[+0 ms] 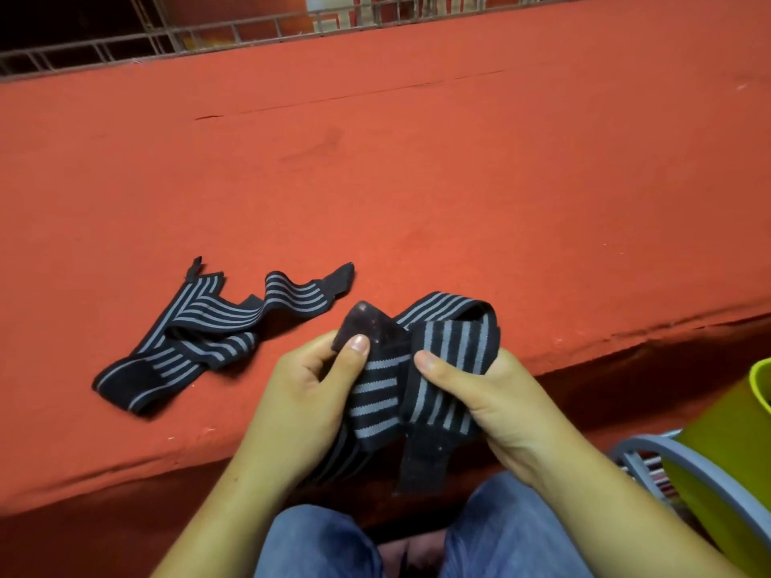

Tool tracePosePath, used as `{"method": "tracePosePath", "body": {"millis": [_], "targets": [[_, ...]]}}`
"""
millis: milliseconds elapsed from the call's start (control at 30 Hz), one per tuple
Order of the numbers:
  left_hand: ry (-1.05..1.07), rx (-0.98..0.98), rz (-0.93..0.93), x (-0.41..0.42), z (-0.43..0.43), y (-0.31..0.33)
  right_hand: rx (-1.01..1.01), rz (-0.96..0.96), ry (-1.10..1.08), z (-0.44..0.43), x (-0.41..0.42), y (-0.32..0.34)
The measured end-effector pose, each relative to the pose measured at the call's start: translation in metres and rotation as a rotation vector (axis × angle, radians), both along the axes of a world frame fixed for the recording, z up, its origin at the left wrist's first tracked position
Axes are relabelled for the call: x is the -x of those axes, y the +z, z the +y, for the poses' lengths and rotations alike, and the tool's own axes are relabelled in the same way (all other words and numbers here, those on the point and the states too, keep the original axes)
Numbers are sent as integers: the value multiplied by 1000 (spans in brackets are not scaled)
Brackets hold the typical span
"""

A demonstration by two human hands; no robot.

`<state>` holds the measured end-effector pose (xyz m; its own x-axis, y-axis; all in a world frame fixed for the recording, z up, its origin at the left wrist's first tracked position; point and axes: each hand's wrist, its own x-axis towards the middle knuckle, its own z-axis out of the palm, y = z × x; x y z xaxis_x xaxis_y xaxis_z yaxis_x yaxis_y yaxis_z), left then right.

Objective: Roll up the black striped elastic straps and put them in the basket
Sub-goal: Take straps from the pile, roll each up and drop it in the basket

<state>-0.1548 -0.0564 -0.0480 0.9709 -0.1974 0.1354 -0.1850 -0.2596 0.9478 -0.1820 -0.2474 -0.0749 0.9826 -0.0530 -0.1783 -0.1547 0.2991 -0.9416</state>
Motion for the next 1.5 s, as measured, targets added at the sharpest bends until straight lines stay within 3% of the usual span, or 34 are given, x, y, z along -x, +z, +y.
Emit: {"method": "tracePosePath", "body": {"millis": [367,533,1500], "targets": [[70,-107,-72,2,-4,-3,190,-189,147,4,8,-2],[96,-35,-16,3,-9,-1,247,-245,121,9,7,-7],[124,-53,62,-5,-5,-18,375,-206,205,-10,12,7]]}}
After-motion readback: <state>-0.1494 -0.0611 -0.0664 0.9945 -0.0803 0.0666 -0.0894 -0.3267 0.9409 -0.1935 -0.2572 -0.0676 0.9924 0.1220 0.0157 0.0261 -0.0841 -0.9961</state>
